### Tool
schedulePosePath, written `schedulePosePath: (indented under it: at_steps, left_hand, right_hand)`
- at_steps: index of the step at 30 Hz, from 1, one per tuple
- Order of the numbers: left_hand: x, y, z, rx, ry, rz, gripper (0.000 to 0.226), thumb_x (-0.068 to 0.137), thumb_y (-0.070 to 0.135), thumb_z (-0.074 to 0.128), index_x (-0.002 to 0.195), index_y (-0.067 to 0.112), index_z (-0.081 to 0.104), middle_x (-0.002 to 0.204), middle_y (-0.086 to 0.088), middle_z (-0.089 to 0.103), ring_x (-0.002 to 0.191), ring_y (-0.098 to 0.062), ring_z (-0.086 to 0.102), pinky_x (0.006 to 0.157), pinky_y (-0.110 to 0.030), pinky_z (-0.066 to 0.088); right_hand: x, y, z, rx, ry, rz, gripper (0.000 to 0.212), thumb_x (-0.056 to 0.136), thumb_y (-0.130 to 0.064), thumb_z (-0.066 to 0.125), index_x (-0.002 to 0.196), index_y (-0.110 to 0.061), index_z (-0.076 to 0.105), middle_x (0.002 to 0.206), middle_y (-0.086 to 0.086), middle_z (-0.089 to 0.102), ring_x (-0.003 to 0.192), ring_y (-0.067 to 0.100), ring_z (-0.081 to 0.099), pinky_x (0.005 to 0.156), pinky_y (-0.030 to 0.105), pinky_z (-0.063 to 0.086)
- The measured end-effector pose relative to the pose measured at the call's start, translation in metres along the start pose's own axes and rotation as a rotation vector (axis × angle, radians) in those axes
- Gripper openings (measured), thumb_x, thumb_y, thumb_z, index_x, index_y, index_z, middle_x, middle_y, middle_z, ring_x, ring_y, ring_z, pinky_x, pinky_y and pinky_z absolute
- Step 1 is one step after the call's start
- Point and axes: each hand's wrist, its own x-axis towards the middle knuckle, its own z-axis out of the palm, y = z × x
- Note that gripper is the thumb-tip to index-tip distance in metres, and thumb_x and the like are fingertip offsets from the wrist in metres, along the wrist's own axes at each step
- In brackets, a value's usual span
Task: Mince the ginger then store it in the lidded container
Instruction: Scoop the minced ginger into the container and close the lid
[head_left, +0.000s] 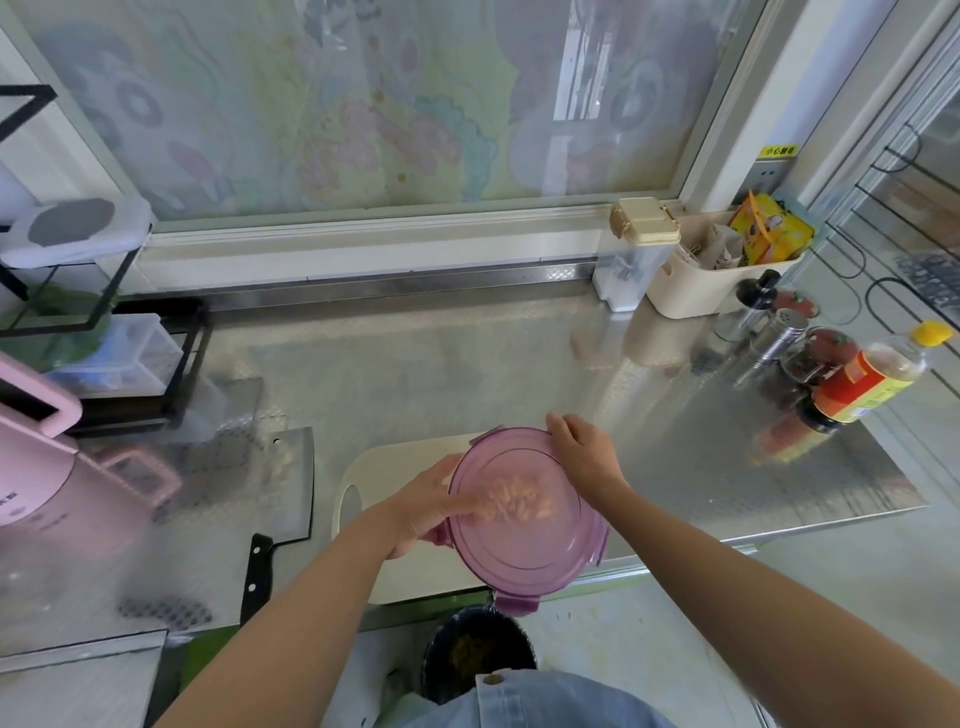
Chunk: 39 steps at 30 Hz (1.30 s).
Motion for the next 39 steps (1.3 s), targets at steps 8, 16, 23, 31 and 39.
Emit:
schedulePosePath:
  at_steps: [8, 16, 23, 31, 39]
  left_hand:
    - [0.007, 0.006, 0.004, -0.202, 0.145, 0.076, 0.057, 0.074, 0.02, 0.081, 0.125, 0.022, 0.055, 0.119, -0.008, 0.064, 0.105, -0.024, 0.063, 0.088, -0.043, 0.051]
    - [-0.001, 0.008, 0.009, -0.156, 0.057, 0.052, 0.047, 0.071, 0.024, 0.08, 0.108, 0.04, 0.057, 0.112, -0.001, 0.069, 0.107, -0.023, 0.06, 0.085, -0.04, 0.046]
    - [0.0, 0.013, 0.024, -0.009, -0.026, 0.073, 0.044, 0.065, 0.028, 0.076, 0.108, 0.028, 0.067, 0.107, -0.005, 0.071, 0.106, -0.025, 0.065, 0.101, -0.046, 0.044]
    - [-0.001, 0.015, 0.024, -0.044, 0.008, 0.069, 0.041, 0.068, 0.02, 0.077, 0.108, 0.023, 0.067, 0.107, -0.012, 0.071, 0.102, -0.032, 0.066, 0.093, -0.046, 0.052]
    - [0.011, 0.019, 0.01, -0.603, 0.569, -0.001, 0.041, 0.088, 0.022, 0.061, 0.126, 0.015, 0.047, 0.113, -0.016, 0.059, 0.078, -0.028, 0.06, 0.055, -0.03, 0.049]
  right_hand:
    - [-0.001, 0.01, -0.001, 0.03, 0.085, 0.172, 0.037, 0.094, -0.014, 0.032, 0.058, -0.011, 0.032, 0.059, 0.006, 0.034, 0.06, 0.021, 0.03, 0.057, 0.034, 0.025]
    - [-0.003, 0.016, -0.003, 0.029, 0.035, 0.163, 0.026, 0.095, -0.016, 0.038, 0.074, -0.009, 0.05, 0.073, 0.006, 0.052, 0.073, 0.025, 0.047, 0.067, 0.035, 0.037]
    - [-0.004, 0.002, 0.001, -0.078, -0.118, -0.056, 0.034, 0.093, -0.017, 0.042, 0.06, -0.014, 0.032, 0.059, 0.004, 0.033, 0.059, 0.017, 0.03, 0.057, 0.033, 0.022]
    - [-0.007, 0.009, 0.004, -0.153, -0.02, -0.006, 0.026, 0.094, -0.026, 0.043, 0.07, -0.016, 0.045, 0.071, 0.003, 0.048, 0.07, 0.022, 0.045, 0.06, 0.033, 0.032]
    - [-0.032, 0.015, 0.003, -0.364, -0.33, -0.696, 0.083, 0.078, -0.041, 0.058, 0.15, -0.037, 0.017, 0.16, -0.01, 0.011, 0.145, 0.009, 0.01, 0.115, 0.04, 0.007]
